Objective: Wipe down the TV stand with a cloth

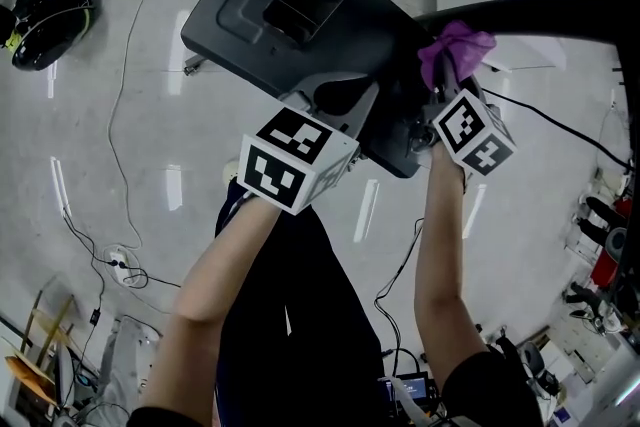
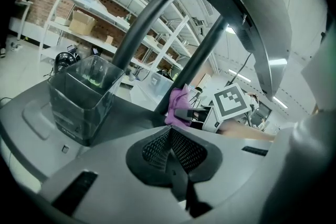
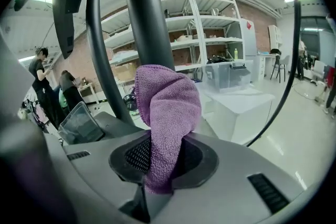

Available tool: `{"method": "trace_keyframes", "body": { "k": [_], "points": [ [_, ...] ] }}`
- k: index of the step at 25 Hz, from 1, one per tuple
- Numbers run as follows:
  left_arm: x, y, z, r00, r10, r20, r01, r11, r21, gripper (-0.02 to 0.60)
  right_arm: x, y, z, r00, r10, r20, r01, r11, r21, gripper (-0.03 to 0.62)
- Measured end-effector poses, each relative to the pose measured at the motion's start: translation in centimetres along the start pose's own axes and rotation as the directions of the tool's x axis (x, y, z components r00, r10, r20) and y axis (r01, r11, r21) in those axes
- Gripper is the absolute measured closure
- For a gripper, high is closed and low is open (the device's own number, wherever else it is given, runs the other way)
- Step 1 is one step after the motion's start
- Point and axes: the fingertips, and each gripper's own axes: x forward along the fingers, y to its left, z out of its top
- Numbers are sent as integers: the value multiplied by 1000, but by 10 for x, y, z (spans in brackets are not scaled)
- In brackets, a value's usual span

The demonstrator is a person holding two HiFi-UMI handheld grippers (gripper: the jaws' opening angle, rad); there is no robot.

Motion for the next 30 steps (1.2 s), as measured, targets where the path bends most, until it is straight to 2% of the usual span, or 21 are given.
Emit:
{"method": "trace_keyframes", "body": {
  "k": [5, 9, 16, 23, 26, 30],
  "points": [
    [-18, 5, 4, 1000, 24, 3, -24, 999, -29, 575, -16, 34, -7, 998, 52, -20, -52, 998, 33, 505],
    [-41, 15, 12, 997, 78, 12, -77, 996, -33, 574, -31, 70, -2, 992, 121, -22, -120, 991, 55, 505],
    [-93, 49, 36, 982, 174, 75, -171, 984, -49, 575, -50, 156, 19, 967, 255, 14, -255, 967, -4, 505],
    [-144, 102, 47, 974, 212, 74, -206, 975, -84, 574, -57, 240, 26, 948, 317, 16, -318, 948, 17, 505],
    [-159, 121, 59, 974, 217, 57, -214, 975, -61, 574, -52, 274, 29, 941, 338, 4, -338, 941, 31, 505],
    [-173, 151, 78, 979, 202, 29, -202, 979, -6, 575, -42, 320, 36, 935, 354, 13, -353, 930, 101, 505]
  ]
}}
